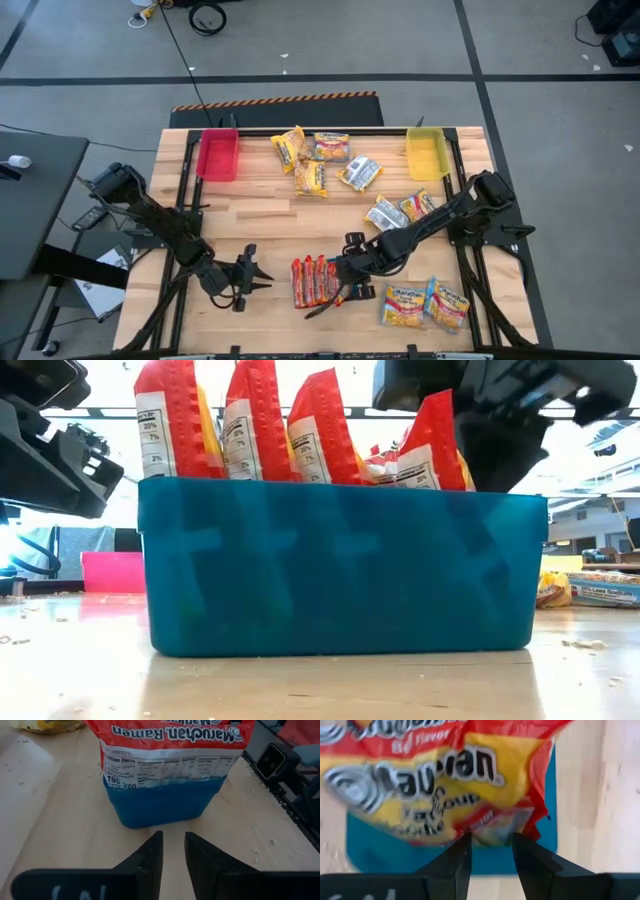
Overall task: Sort Maruchan noodles
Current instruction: Put the red noodle pack into the blue bin, then put the yellow noodle pack into the yellow bin
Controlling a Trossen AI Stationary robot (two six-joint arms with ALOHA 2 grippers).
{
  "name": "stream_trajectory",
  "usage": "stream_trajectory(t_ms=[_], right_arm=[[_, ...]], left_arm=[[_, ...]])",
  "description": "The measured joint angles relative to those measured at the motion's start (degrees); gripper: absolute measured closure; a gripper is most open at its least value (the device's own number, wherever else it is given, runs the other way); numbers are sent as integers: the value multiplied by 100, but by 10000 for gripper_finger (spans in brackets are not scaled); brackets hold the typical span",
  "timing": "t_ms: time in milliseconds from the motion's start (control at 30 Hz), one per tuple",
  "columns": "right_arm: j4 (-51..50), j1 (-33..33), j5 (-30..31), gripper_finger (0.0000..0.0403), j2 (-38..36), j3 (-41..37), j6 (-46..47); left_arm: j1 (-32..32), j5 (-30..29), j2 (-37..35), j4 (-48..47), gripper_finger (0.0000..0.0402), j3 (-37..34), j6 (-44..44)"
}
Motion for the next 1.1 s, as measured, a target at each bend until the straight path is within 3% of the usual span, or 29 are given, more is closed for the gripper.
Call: stream_trajectory(t_ms=[167, 267, 433, 533, 733, 833, 933, 1000, 1100], right_arm=[[1123, -152, 8, 258, -35, -570, 202], [1238, -192, -4, 258, -30, -574, 217], [195, -190, -333, 258, -141, -14, -92], [-570, -187, -236, 258, -369, 523, -59], [-1432, -357, 992, 250, -876, 1041, 117], [-1779, -708, 1700, 243, -1142, 1023, 293], [-1990, -1188, 2039, 238, -1318, 916, 458], [-2125, -1531, 1949, 237, -1364, 779, 463], [-2266, -1914, 1322, 238, -1345, 329, 412]], left_arm=[[-69, 14, 184, 398, 338, -1, 47], [-75, -72, 187, 423, 340, -2, 50], [-75, -212, 72, 385, 340, -2, 370], [-75, -230, -184, 161, 340, -2, 509], [-77, -378, -841, -508, 340, -2, 597], [-67, -747, -888, -425, 340, 2, 793], [-27, -890, -886, -460, 340, 2, 964], [4, -785, -884, -558, 340, 2, 965], [-5, -749, -884, -571, 340, 2, 871]])
